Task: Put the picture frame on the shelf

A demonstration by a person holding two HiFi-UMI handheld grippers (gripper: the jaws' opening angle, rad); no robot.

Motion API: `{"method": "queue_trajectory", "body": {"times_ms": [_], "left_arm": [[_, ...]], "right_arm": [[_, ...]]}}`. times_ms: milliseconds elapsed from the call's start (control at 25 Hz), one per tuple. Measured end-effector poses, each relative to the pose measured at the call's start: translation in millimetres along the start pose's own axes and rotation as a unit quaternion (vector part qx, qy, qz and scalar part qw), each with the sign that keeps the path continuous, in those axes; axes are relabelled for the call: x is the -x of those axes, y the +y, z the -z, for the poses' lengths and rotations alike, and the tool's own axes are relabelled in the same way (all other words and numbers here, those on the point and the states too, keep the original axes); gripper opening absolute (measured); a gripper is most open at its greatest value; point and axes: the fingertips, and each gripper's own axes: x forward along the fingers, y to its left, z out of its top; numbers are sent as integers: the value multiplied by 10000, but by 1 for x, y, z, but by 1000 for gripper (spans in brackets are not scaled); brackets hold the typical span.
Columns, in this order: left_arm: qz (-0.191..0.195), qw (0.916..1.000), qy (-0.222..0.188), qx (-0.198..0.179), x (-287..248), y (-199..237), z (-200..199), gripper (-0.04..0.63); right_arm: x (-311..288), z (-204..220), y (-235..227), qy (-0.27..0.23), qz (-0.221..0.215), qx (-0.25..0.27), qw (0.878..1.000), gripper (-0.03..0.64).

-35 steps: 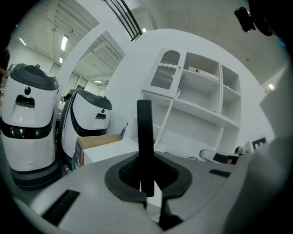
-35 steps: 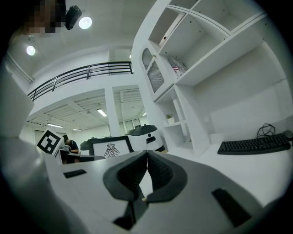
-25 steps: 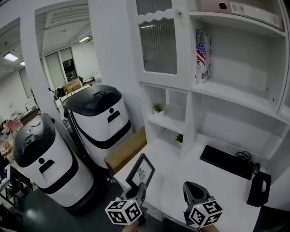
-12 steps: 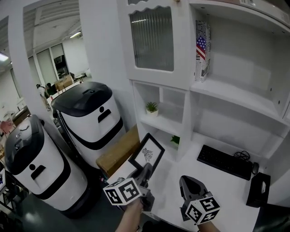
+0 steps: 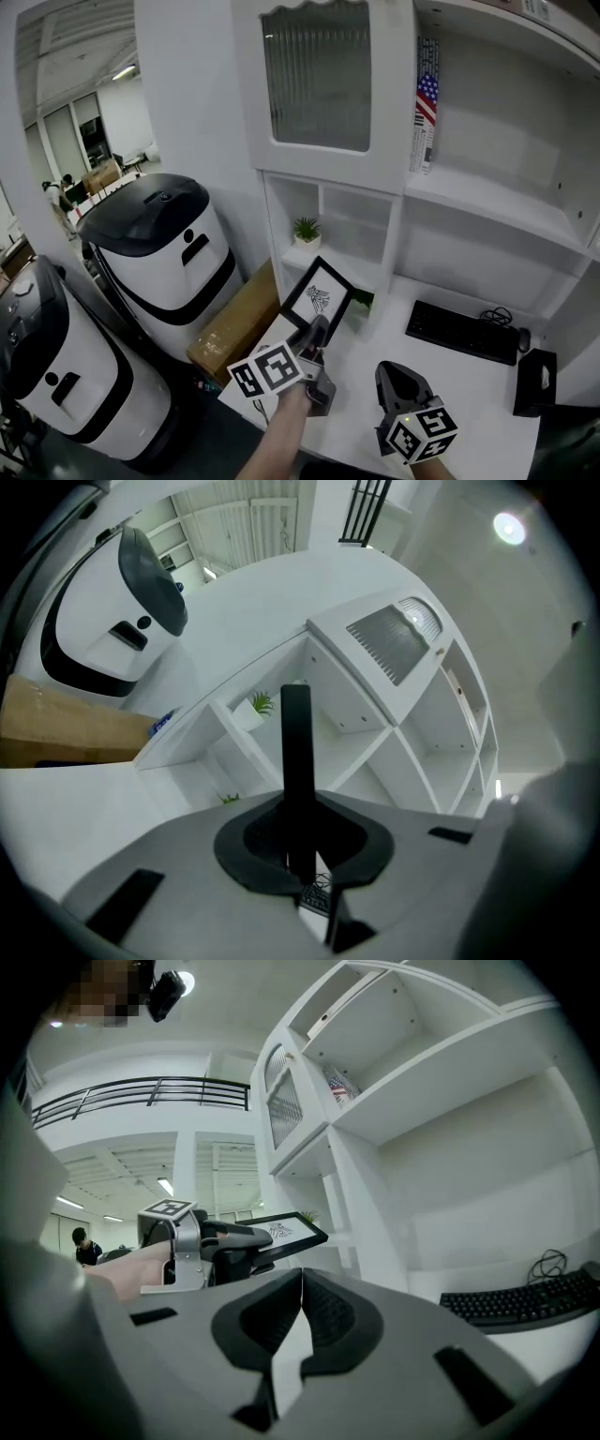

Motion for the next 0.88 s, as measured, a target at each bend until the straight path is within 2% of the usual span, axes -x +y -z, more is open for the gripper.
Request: {"method": "queue_trajectory", "body": {"times_ms": [400, 880], "left_arm": [[269, 9977, 245, 565, -56, 10, -6, 34], [472, 9906, 212, 1265, -100, 8, -13, 34]], "right_arm": [[-22, -7, -16, -194, 690, -211, 9972, 2], [-29, -6, -24, -140, 1142, -261, 9930, 2]]}}
